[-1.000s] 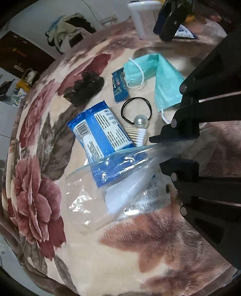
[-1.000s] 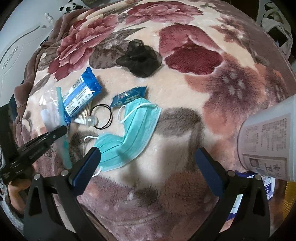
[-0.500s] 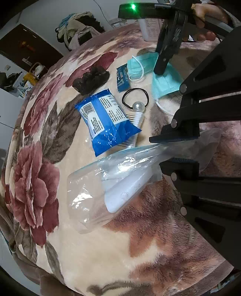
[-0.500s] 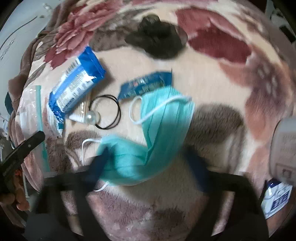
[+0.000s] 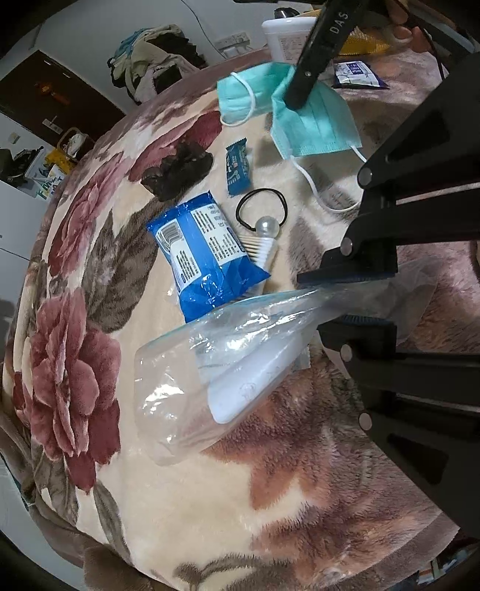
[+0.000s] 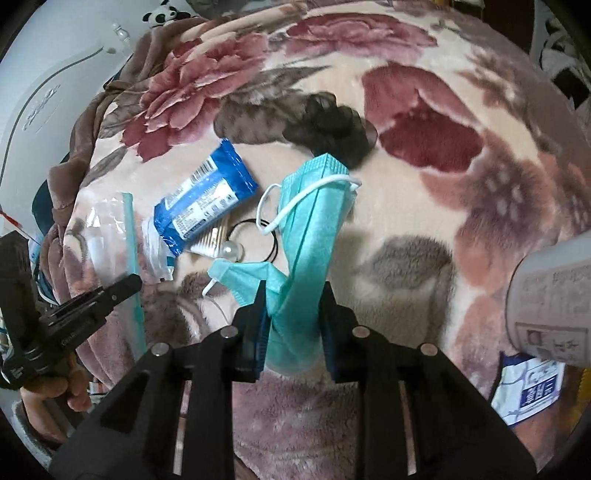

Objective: Organize soft objects
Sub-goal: 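Lift the plastic bag and light-blue mask and carry them toward the orange basket, then lower the bag and mask into the orange basket and open both tools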

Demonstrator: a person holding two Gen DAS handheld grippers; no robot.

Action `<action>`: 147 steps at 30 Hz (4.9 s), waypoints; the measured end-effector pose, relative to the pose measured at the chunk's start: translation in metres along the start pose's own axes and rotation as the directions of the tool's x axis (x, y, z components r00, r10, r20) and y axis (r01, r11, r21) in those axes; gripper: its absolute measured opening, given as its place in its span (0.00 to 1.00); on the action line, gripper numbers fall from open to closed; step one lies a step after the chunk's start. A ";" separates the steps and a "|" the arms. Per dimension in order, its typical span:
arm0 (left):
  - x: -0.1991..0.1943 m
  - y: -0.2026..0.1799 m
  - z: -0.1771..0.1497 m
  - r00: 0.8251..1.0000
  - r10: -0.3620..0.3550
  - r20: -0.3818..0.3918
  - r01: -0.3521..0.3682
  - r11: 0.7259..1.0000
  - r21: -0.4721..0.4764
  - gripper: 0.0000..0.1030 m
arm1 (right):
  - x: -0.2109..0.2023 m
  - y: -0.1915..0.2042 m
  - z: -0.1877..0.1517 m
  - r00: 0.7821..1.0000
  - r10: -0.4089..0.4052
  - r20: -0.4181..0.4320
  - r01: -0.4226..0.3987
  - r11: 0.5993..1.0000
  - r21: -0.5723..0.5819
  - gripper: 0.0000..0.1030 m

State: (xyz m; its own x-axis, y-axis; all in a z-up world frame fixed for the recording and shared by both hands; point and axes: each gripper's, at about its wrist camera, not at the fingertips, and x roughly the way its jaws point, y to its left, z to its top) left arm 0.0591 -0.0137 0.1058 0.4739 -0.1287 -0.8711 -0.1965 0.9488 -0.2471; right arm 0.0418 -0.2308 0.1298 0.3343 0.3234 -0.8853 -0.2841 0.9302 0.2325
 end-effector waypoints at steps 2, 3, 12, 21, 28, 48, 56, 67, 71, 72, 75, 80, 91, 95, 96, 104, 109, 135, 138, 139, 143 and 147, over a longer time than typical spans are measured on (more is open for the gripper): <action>-0.003 0.000 0.000 1.000 0.007 -0.001 -0.007 1.000 -0.004 0.13 | 0.000 0.003 0.001 1.000 0.000 0.000 0.000 1.000 -0.005 0.24; -0.004 0.001 0.000 1.000 0.010 -0.001 -0.010 1.000 -0.006 0.13 | -0.001 0.005 0.000 1.000 -0.004 -0.002 0.004 1.000 -0.008 0.24; -0.011 0.004 -0.001 0.999 0.047 -0.006 -0.047 0.999 -0.016 0.13 | 0.000 0.013 0.001 1.000 -0.013 -0.014 0.013 1.000 -0.017 0.24; -0.018 0.000 0.000 0.998 0.060 0.000 -0.060 0.998 -0.012 0.13 | -0.017 0.016 0.003 1.000 -0.011 0.016 0.011 1.000 -0.023 0.24; -0.024 -0.007 0.001 0.998 0.067 -0.002 -0.067 0.998 -0.002 0.13 | -0.025 0.014 0.002 0.999 -0.014 0.029 0.015 1.000 -0.022 0.24; -0.032 -0.030 0.000 0.997 0.080 0.002 -0.080 0.996 0.029 0.13 | -0.043 0.010 -0.002 0.998 -0.013 0.054 0.015 0.999 -0.037 0.24; -0.035 -0.047 0.001 0.997 0.080 0.007 -0.080 0.995 0.056 0.13 | -0.053 0.003 -0.003 0.998 -0.008 0.069 0.010 1.000 -0.028 0.24; -0.042 -0.080 0.004 0.997 0.069 0.025 -0.072 0.992 0.107 0.13 | -0.075 -0.010 -0.004 0.994 -0.003 0.110 0.004 1.000 -0.014 0.24; -0.045 -0.093 0.007 0.998 0.053 0.033 -0.057 0.991 0.121 0.13 | -0.084 -0.016 -0.003 0.992 -0.006 0.125 0.007 1.000 -0.011 0.24; -0.046 -0.096 0.008 0.998 0.049 0.036 -0.053 0.991 0.124 0.13 | -0.087 -0.018 -0.004 0.992 -0.007 0.130 0.008 1.000 -0.010 0.24; -0.050 -0.109 0.012 0.998 0.032 0.049 -0.038 0.989 0.141 0.13 | -0.097 -0.024 -0.003 0.989 -0.013 0.147 0.014 1.000 -0.002 0.24; -0.056 -0.131 0.020 0.998 -0.001 0.062 -0.010 0.986 0.169 0.13 | -0.109 -0.034 -0.001 0.985 -0.045 0.165 0.043 0.999 0.016 0.24; -0.065 -0.174 0.032 0.995 -0.054 0.088 0.032 0.973 0.229 0.13 | -0.133 -0.061 0.000 0.975 -0.097 0.199 0.087 0.995 0.058 0.24; -0.067 -0.192 0.032 0.994 -0.069 0.089 0.043 0.965 0.260 0.13 | -0.147 -0.075 -0.001 0.969 -0.114 0.221 0.097 0.991 0.087 0.24; -0.068 -0.197 0.031 0.993 -0.073 0.088 0.047 0.962 0.269 0.13 | -0.149 -0.078 -0.001 0.967 -0.118 0.225 0.100 0.991 0.091 0.24; -0.070 -0.236 0.029 0.991 -0.107 0.084 0.073 0.940 0.332 0.13 | -0.171 -0.105 -0.009 0.955 -0.157 0.251 0.126 0.983 0.135 0.24; -0.073 -0.267 0.026 0.988 -0.132 0.082 0.092 0.920 0.381 0.13 | -0.184 -0.123 -0.017 0.947 -0.181 0.265 0.141 0.976 0.165 0.24; -0.096 -0.451 -0.026 0.937 -0.345 -0.058 0.304 0.719 0.625 0.13 | -0.246 -0.243 -0.082 0.892 -0.375 0.253 0.255 0.879 0.403 0.24; -0.098 -0.469 -0.033 0.924 -0.373 -0.088 0.340 0.690 0.639 0.13 | -0.251 -0.257 -0.092 0.886 -0.397 0.239 0.268 0.859 0.436 0.24; -0.098 -0.474 -0.035 0.918 -0.383 -0.100 0.353 0.679 0.643 0.13 | -0.253 -0.262 -0.095 0.883 -0.406 0.235 0.272 0.852 0.448 0.24; -0.090 -0.498 -0.046 0.901 -0.404 -0.159 0.403 0.643 0.651 0.13 | -0.260 -0.281 -0.105 0.873 -0.438 0.216 0.292 0.823 0.488 0.24; -0.073 -0.513 -0.056 0.885 -0.410 -0.221 0.450 0.630 0.633 0.13 | -0.265 -0.294 -0.110 0.865 -0.461 0.198 0.304 0.796 0.524 0.26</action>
State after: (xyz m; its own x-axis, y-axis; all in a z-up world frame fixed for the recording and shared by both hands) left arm 0.0768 -0.5070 0.2724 0.3099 -0.5665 -0.7635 0.6326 0.7224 -0.2792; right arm -0.0615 -0.6091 0.2515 0.5983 -0.1147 -0.7930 0.3465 0.9294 0.1270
